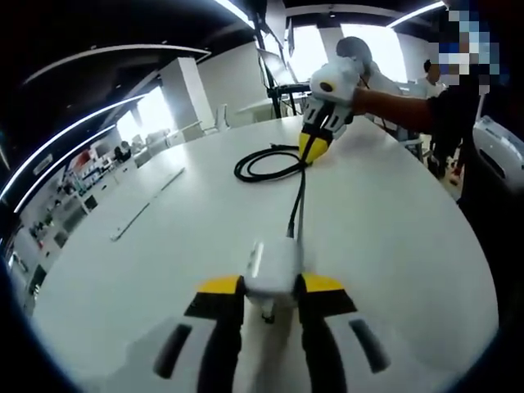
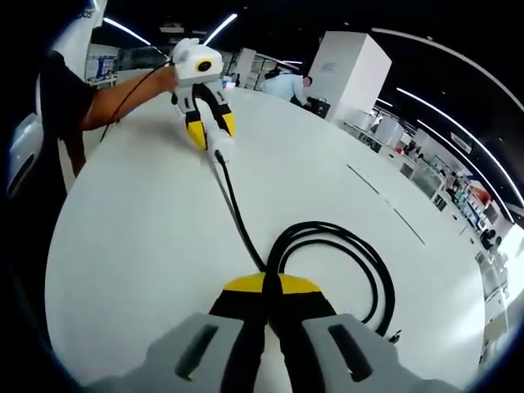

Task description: Plug the desk Type‑C cable into the charger adapter.

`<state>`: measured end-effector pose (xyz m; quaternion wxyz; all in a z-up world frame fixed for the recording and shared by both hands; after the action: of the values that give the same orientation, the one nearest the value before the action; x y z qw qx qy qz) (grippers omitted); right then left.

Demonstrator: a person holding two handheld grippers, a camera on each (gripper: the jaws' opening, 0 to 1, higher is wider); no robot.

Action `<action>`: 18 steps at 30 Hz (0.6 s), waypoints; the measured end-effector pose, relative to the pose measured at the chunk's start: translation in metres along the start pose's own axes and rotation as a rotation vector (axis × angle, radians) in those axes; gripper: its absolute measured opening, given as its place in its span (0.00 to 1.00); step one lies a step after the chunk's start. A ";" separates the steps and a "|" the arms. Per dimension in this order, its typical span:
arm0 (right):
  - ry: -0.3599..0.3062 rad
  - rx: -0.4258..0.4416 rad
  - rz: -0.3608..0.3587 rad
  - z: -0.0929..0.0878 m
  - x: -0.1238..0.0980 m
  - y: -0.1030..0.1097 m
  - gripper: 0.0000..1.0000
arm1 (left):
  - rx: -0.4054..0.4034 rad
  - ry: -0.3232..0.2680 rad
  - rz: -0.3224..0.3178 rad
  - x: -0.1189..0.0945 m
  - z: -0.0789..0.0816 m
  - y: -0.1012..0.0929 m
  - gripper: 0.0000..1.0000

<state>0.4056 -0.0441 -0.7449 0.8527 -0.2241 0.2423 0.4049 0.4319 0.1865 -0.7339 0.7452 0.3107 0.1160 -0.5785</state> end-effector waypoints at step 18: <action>0.001 0.006 -0.004 0.001 -0.004 0.001 0.02 | -0.005 -0.013 -0.034 -0.001 0.004 0.003 0.25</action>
<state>0.4029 -0.0455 -0.7415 0.8539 -0.2224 0.2437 0.4025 0.4335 0.1855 -0.7297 0.7367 0.3030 0.1178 -0.5930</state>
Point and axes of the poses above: the point that each gripper's makers call its tool centre point, and the gripper's own axes: x roughly forward along the fingers, y roughly to its left, z roughly out of its top, the point moved 2 cm from there along -x, roughly backward along the fingers, and after that the axes turned 8 degrees about x, right-handed, at the moved point
